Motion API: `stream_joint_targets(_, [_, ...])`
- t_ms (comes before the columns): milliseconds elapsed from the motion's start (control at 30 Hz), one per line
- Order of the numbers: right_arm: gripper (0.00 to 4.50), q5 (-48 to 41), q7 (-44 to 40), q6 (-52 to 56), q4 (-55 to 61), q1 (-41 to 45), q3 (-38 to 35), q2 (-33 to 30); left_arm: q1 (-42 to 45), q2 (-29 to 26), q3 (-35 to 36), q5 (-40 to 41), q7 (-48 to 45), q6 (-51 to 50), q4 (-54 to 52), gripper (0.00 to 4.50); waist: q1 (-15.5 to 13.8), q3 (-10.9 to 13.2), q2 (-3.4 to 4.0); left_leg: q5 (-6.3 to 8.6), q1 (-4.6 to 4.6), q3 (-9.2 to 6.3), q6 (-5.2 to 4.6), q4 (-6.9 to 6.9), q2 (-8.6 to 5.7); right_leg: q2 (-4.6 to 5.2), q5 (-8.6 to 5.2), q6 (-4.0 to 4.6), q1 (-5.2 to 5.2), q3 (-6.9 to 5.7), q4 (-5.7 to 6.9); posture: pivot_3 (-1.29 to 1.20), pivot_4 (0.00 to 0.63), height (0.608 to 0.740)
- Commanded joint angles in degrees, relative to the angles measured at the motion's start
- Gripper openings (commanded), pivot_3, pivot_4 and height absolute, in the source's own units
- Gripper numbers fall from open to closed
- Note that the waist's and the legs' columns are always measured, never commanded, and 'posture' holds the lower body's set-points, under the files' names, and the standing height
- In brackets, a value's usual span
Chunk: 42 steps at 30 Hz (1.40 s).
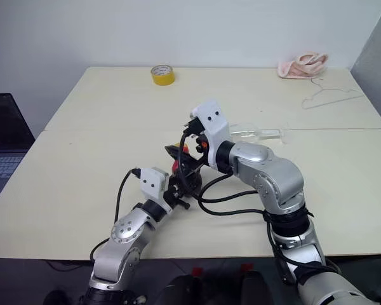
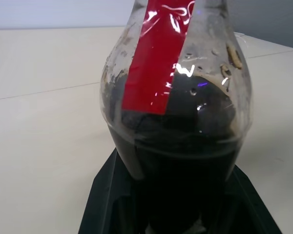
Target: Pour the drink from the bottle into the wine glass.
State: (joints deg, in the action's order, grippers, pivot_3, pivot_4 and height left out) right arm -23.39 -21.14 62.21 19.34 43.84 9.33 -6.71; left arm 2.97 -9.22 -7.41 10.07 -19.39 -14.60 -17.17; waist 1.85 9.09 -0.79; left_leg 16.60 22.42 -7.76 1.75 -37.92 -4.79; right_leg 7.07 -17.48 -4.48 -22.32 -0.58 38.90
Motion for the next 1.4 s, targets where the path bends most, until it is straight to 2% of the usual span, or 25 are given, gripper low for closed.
stream_joint_targets(33, [4.5,-0.11,0.61,-0.73,0.46,2.1,0.35,0.95,-0.2,-0.17,0.44,-0.28,0.23,0.41,0.43,1.04,0.0,0.0,0.0,0.0,0.0,0.0,0.0,0.0,0.0,0.0,0.0,0.0,0.0,0.0,0.0,0.0,0.15,0.74])
stream_joint_targets(633, [4.5,2.33,3.43,-3.06,-4.68,2.64,-0.6,1.62,-0.24,0.06,0.24,-0.34,0.48,0.22,-0.01,1.04,0.03,0.0,0.01,0.0,-0.01,0.0,0.0,0.0,0.0,0.0,0.0,0.0,0.0,0.0,0.01,0.0,0.15,0.74])
stream_joint_targets(1400, [4.5,-2.14,0.28,0.16,5.09,-2.44,-2.44,-8.27,-0.89,-0.59,1.13,0.07,-0.07,0.76,0.74,1.02,-0.01,-0.01,0.0,0.0,-0.01,0.01,0.0,0.01,0.01,0.0,0.0,0.0,0.02,0.0,-0.02,0.0,0.15,0.74])
